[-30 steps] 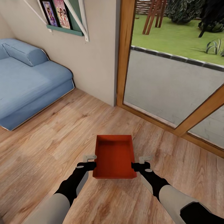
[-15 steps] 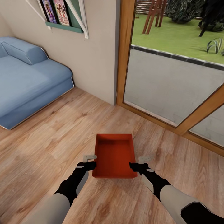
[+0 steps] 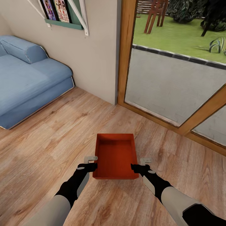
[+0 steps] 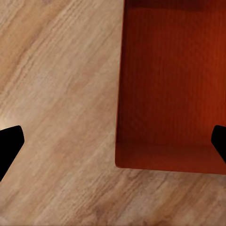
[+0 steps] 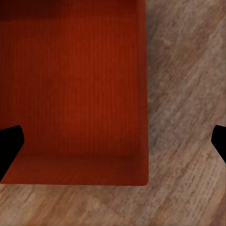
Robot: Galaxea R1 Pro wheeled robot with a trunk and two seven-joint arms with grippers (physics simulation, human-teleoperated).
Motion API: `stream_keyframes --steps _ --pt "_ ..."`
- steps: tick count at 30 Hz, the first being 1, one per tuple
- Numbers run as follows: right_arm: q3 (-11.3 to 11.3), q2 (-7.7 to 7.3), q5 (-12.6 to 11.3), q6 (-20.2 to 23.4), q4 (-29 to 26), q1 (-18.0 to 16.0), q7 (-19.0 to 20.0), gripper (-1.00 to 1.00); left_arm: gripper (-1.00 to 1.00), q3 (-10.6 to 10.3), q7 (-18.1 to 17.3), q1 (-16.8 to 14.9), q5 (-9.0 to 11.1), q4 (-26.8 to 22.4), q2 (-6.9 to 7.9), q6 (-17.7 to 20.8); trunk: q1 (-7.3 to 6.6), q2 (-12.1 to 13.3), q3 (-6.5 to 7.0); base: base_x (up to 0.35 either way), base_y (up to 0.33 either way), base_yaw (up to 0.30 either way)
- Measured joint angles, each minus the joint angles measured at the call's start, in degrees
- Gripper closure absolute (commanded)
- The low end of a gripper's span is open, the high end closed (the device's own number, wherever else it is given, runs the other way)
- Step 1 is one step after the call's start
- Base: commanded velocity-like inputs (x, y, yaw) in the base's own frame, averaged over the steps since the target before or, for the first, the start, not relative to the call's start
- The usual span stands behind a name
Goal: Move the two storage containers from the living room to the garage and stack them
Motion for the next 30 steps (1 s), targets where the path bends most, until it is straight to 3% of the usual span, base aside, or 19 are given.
stream_keyframes --steps 30 --pt "0.07 0.17 0.04 -1.44 0.58 0.01 -0.09 -1.0 -1.0 0.0 0.0 0.0 0.01 -0.32 0.0 0.0 5.71 -10.43 -4.67 0.0 0.0 0.0"
